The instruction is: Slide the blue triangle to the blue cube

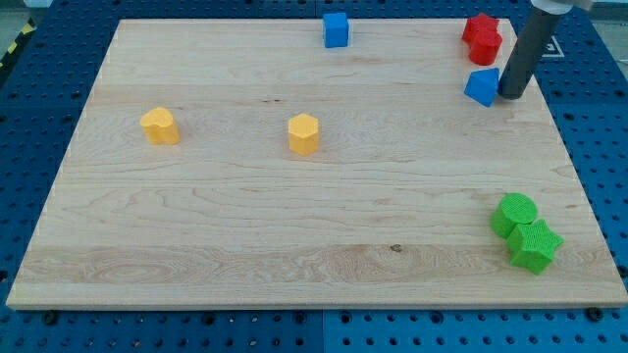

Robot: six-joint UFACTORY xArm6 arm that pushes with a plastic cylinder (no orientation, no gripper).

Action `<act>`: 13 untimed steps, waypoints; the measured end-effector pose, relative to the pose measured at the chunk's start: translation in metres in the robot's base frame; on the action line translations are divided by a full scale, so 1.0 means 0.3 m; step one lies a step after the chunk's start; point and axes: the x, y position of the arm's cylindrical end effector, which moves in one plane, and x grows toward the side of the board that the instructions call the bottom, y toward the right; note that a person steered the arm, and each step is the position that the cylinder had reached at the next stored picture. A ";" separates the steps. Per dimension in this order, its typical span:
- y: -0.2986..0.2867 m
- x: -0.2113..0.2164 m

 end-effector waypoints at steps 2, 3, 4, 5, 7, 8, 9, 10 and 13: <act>-0.069 0.000; -0.161 -0.005; -0.264 -0.042; -0.375 -0.067; -0.614 -0.127; -0.679 -0.188; -0.684 -0.219; -0.695 -0.230; -0.526 -0.141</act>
